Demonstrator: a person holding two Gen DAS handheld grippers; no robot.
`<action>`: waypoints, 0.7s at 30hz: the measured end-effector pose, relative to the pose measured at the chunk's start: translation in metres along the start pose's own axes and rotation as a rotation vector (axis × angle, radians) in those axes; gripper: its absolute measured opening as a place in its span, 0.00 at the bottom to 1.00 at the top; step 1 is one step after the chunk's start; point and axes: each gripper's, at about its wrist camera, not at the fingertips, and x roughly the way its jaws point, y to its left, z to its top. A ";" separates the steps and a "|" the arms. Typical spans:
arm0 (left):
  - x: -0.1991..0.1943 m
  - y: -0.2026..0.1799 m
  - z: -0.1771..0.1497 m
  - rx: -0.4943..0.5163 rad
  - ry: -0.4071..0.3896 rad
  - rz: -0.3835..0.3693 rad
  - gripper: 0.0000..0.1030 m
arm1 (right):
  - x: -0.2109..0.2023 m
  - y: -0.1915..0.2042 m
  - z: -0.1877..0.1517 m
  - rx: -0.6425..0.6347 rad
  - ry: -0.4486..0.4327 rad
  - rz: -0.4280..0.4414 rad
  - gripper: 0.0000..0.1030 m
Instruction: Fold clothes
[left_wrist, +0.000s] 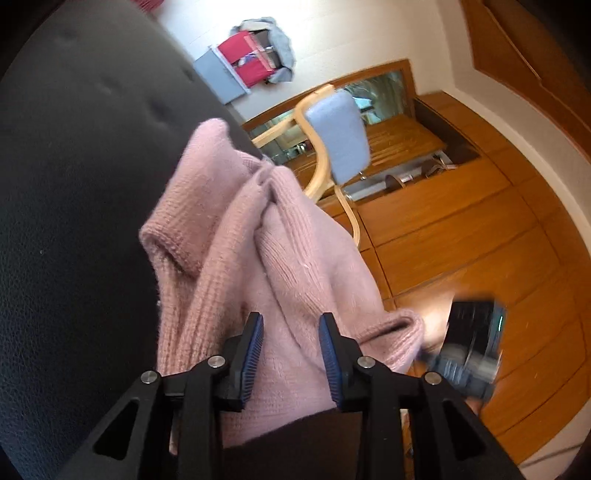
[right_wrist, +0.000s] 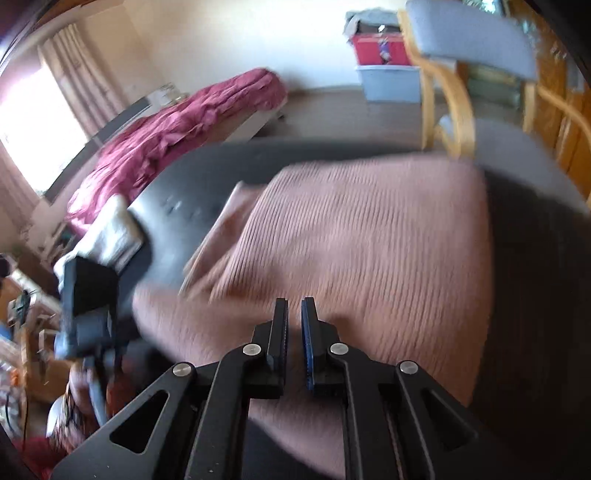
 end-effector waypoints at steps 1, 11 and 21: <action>0.002 0.002 0.002 -0.022 0.011 0.001 0.32 | 0.000 0.004 -0.009 -0.021 0.003 0.030 0.08; 0.012 -0.017 0.014 -0.063 0.150 0.088 0.48 | 0.011 0.047 -0.075 -0.238 -0.045 0.050 0.08; 0.019 -0.032 0.013 -0.081 0.176 0.138 0.70 | 0.015 0.037 -0.069 -0.103 -0.106 0.220 0.08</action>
